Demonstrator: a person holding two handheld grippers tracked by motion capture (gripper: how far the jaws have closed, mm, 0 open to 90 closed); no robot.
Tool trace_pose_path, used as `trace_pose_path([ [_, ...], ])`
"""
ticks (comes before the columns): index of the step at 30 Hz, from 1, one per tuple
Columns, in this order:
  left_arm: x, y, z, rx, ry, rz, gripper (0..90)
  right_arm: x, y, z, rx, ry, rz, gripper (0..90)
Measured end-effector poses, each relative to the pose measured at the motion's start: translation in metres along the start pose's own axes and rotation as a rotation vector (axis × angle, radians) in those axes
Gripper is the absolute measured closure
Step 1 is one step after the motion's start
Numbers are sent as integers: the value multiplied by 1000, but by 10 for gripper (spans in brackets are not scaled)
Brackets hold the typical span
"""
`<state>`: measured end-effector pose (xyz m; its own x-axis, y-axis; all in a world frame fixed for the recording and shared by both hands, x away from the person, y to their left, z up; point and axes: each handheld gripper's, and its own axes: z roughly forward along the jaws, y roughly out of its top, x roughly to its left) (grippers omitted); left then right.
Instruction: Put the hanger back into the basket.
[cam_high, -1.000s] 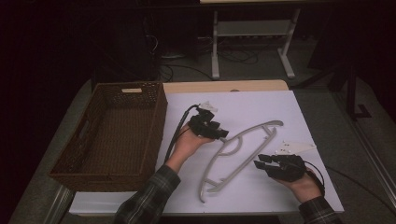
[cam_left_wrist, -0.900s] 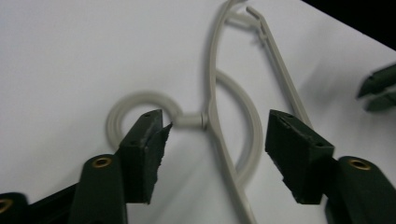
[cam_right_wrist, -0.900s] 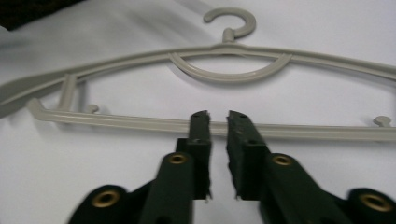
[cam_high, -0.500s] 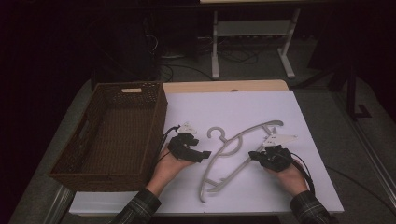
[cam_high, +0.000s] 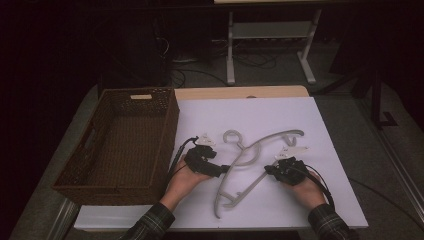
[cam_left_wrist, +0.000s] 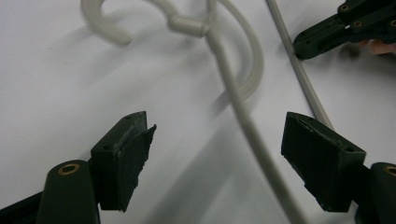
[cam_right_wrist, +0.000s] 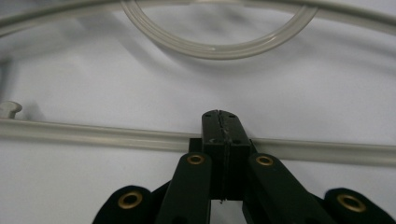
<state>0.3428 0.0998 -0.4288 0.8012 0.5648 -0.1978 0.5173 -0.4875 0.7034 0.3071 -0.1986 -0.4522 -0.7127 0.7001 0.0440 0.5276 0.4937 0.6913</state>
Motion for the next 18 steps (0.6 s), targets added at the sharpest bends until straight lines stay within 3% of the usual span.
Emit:
trace_pose_path([
  [8,-5,5,20,35,-36,23,287,1,0,0,-3,-5,5,898],
  [18,-6,6,38,57,-127,-6,494,1,-1,0,-7,-5,4,899],
])
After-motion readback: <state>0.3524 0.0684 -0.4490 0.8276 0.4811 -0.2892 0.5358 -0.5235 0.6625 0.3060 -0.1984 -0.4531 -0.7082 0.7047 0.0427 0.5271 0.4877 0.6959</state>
